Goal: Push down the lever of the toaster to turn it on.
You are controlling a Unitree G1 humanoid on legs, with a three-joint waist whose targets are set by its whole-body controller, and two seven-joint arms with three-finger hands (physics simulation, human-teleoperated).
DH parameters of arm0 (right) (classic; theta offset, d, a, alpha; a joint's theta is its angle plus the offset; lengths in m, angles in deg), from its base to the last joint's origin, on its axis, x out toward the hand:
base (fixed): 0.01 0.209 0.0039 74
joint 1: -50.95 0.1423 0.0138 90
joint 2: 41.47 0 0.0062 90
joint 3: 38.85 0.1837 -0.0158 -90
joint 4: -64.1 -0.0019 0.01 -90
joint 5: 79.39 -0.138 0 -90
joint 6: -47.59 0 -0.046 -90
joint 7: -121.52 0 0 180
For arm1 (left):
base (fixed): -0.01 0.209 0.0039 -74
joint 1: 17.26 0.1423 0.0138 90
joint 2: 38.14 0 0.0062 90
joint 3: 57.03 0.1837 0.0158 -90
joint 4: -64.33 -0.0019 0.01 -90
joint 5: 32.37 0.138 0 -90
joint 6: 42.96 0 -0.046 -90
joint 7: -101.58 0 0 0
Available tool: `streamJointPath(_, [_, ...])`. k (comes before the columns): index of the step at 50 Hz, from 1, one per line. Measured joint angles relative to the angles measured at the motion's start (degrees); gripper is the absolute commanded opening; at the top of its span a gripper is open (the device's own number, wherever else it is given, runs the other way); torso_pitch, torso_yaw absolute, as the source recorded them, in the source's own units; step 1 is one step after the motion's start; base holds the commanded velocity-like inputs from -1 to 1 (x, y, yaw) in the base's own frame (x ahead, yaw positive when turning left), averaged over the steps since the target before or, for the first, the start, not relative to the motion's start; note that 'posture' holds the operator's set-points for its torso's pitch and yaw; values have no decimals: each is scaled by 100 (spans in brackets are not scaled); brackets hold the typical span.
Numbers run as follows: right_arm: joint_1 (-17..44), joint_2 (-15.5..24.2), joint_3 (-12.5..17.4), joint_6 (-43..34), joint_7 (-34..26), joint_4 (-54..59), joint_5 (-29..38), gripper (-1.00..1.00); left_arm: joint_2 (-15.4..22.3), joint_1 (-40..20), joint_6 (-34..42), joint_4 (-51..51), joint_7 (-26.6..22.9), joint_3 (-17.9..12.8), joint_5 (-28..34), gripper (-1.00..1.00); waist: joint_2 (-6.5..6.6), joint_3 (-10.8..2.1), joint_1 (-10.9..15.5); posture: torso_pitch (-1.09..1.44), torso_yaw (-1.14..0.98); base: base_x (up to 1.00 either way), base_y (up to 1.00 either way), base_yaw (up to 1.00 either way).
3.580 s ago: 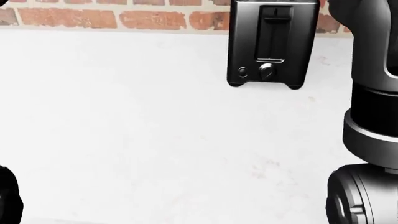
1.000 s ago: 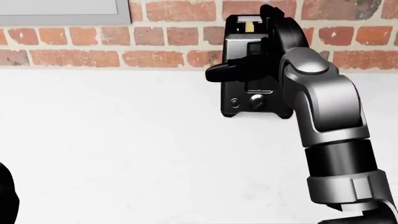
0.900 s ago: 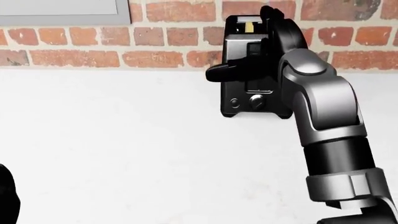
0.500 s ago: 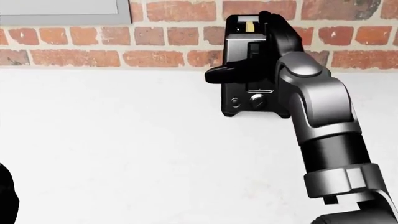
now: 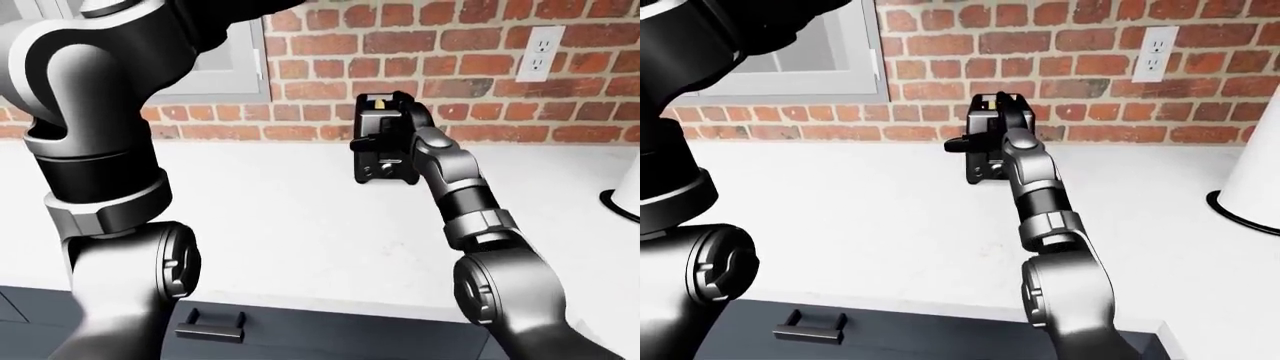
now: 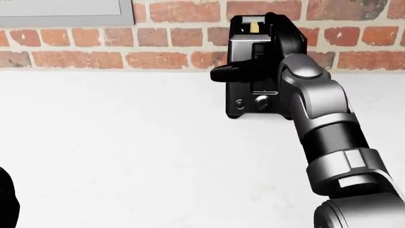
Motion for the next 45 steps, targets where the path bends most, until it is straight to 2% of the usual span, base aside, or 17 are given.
streamJointPath(17, [447,54,61,974,91,1364,26,100,74,18,50,73,44,-30,-98,100,7,-6,7,-48,0,0,0,0])
streamJointPath(45, [403,-9,110,1419,143,1625,156,100,66,130,-38,45,-20,-4,-54,100,1,-42,10,-48,0,0,0,0])
